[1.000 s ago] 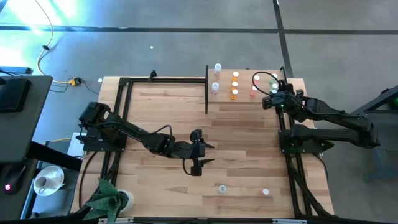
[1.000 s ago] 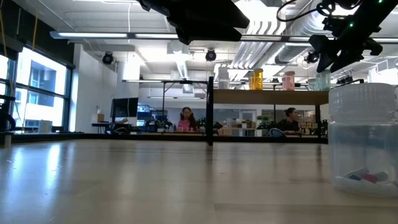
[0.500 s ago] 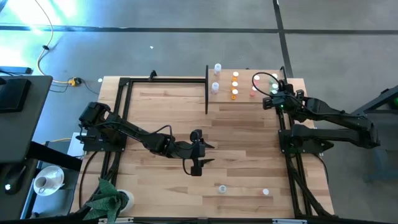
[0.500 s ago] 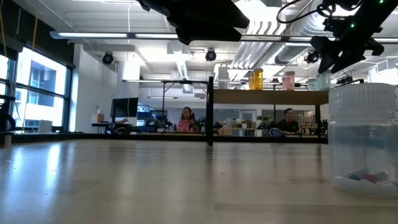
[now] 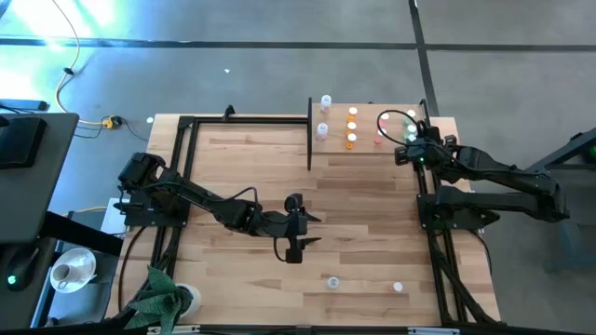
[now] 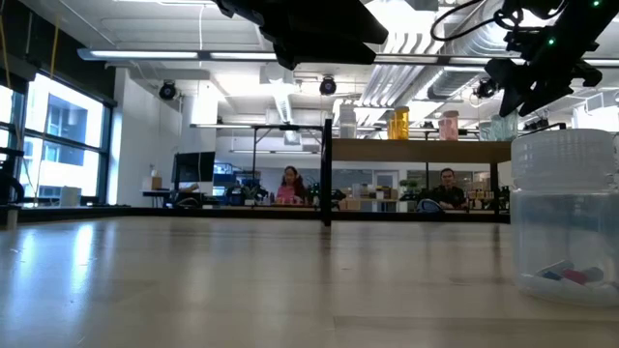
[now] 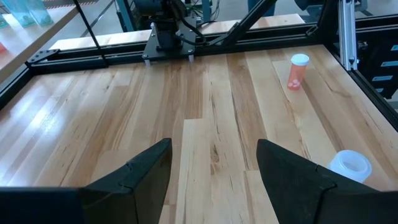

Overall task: Pick and place medicine bottles onto shelf by color
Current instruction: Put the blue pill bottle on the shelf aligned with the other blue pill bottle, then put the transparent pill bottle on the shelf aligned with the other transparent pill bottle

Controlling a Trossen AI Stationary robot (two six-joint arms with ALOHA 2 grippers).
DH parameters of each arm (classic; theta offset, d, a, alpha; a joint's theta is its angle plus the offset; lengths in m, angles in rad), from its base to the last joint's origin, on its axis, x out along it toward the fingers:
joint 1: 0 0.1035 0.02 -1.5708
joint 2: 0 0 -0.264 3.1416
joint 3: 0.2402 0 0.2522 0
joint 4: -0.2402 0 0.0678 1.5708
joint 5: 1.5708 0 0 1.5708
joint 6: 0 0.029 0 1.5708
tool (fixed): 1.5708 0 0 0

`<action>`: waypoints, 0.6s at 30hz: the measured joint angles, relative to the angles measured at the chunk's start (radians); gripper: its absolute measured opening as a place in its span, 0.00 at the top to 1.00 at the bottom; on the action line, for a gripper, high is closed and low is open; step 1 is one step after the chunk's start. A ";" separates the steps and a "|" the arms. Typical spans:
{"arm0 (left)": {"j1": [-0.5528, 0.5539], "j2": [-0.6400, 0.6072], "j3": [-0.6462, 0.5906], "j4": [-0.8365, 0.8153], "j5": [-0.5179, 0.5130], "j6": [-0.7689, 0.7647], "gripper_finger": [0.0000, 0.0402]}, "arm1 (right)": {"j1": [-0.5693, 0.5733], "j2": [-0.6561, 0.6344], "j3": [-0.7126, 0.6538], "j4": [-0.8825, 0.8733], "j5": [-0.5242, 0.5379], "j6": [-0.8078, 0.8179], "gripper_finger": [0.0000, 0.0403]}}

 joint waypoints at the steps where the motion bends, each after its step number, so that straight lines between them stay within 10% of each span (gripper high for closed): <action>1: 0.000 0.000 0.000 0.000 0.000 0.000 0.44 | 0.000 0.000 0.000 0.000 -0.002 -0.005 0.54; 18: 0.000 0.000 0.000 -0.014 0.000 -0.023 0.44 | 0.078 -0.009 0.164 -0.090 -0.243 -0.015 0.54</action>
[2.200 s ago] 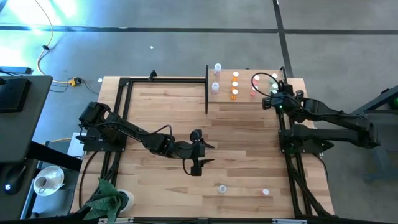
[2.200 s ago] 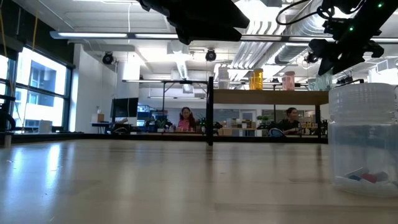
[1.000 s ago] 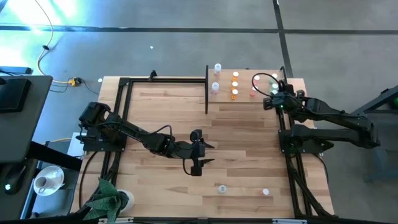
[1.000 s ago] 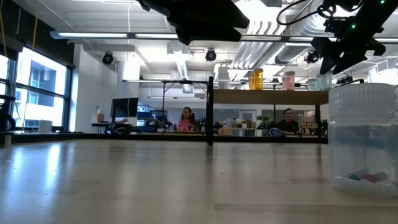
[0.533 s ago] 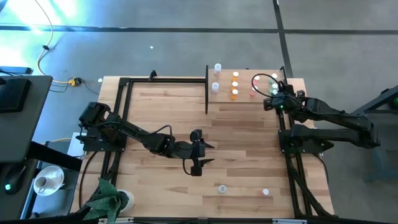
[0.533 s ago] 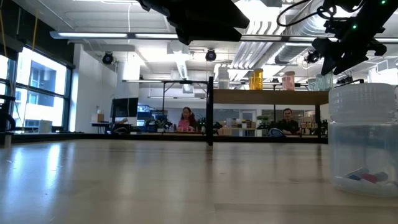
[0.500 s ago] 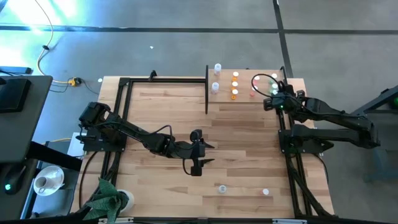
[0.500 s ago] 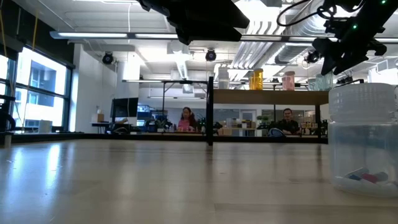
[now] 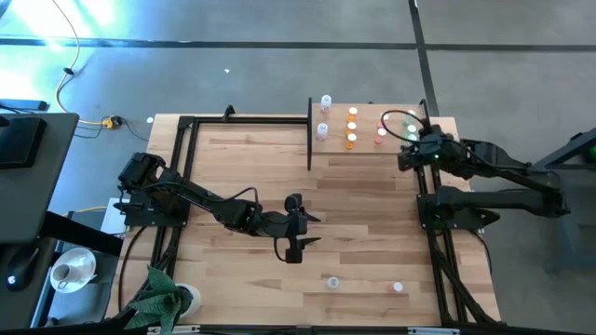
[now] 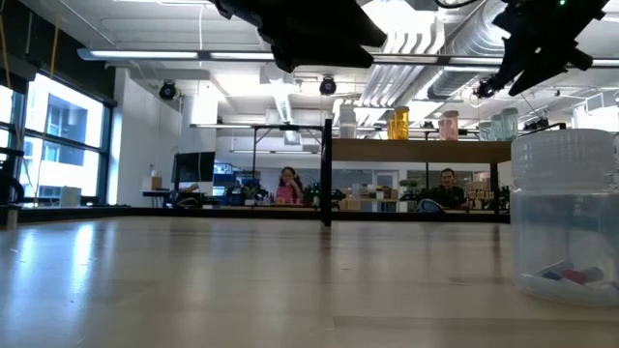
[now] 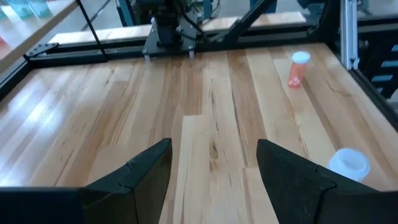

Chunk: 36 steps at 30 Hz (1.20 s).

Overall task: Pick and place medicine bottles onto shelf by color
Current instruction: Put the transparent pill bottle on the shelf aligned with the other transparent pill bottle

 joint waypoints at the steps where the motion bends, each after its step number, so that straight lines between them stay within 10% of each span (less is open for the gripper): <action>1: 0.000 0.000 0.000 -0.010 0.000 0.000 0.44 | 0.014 -0.003 0.000 0.001 -0.032 0.001 0.54; 15: 0.000 0.000 0.000 -0.069 0.000 -0.010 0.44 | 0.371 -0.003 -0.109 0.064 -0.171 0.198 0.54; 36: 0.000 0.000 0.000 -0.092 0.052 -0.030 0.44 | 0.795 0.120 -0.362 0.872 -0.059 -0.038 0.54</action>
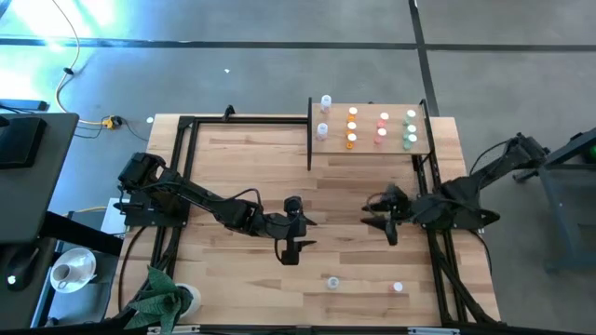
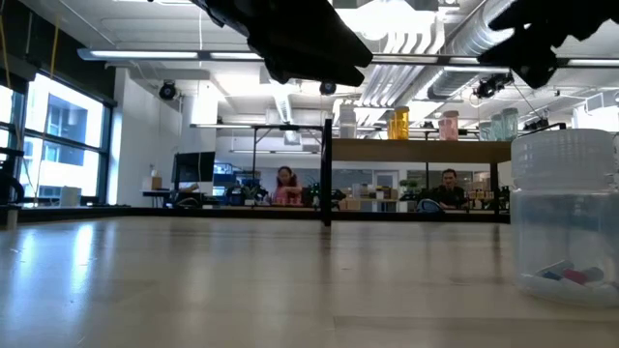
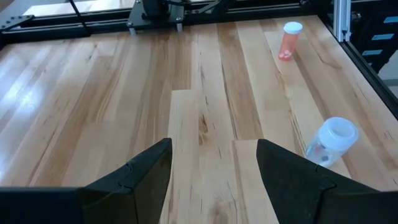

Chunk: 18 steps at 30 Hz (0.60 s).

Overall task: Pick and place medicine bottles onto shelf by color
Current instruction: Put the transparent pill bottle on the shelf aligned with the other transparent pill bottle

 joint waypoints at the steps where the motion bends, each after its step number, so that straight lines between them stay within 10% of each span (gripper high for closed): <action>1: 0.000 0.000 0.000 0.000 0.000 0.000 0.44 | 0.011 0.020 0.000 0.038 0.004 -0.030 0.54; 18: 0.000 0.000 0.000 -0.002 0.000 0.001 0.44 | 0.185 0.335 0.021 0.186 -0.089 -0.173 0.54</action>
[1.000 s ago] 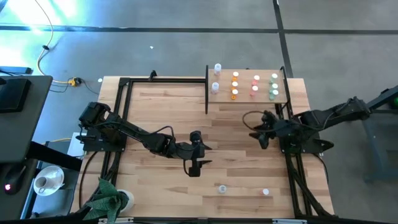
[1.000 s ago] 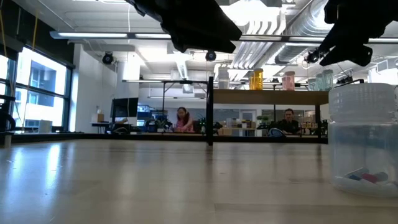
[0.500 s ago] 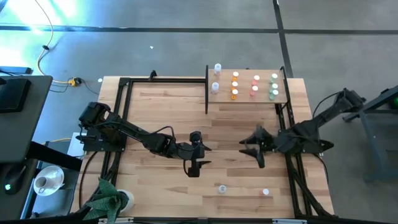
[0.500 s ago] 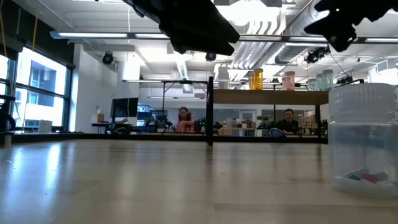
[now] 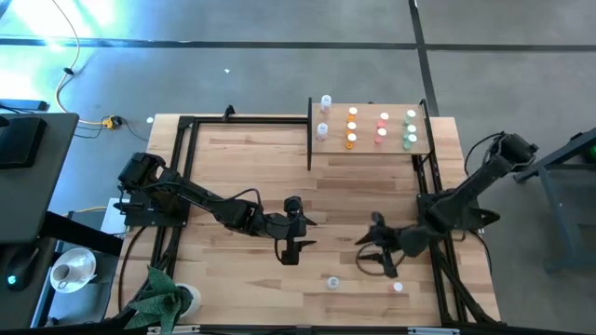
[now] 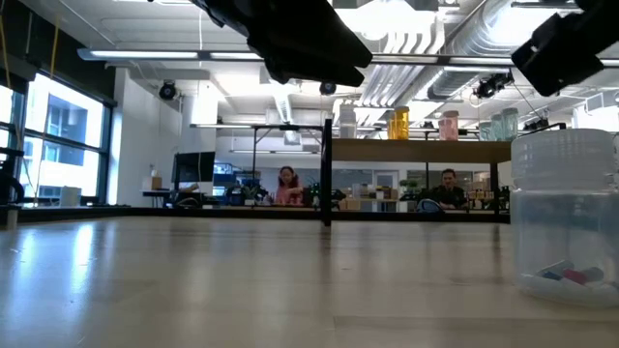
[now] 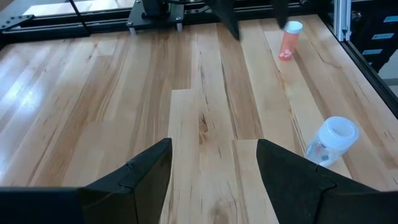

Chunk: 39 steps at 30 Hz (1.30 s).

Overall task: Pick and place medicine bottles onto shelf by color
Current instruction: Put the transparent pill bottle on the shelf aligned with the other transparent pill bottle

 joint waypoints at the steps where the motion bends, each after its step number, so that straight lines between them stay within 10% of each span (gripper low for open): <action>1: 0.000 0.000 0.000 0.000 0.000 -0.001 0.44 | 0.012 0.028 0.000 0.021 0.000 0.000 0.54; 20: 0.000 0.000 0.000 0.000 0.000 0.000 0.44 | 0.079 0.482 0.000 0.450 -0.024 -0.043 0.54; 39: 0.000 0.000 0.000 0.002 0.000 0.000 0.44 | 0.064 0.641 0.001 0.613 -0.054 0.074 0.54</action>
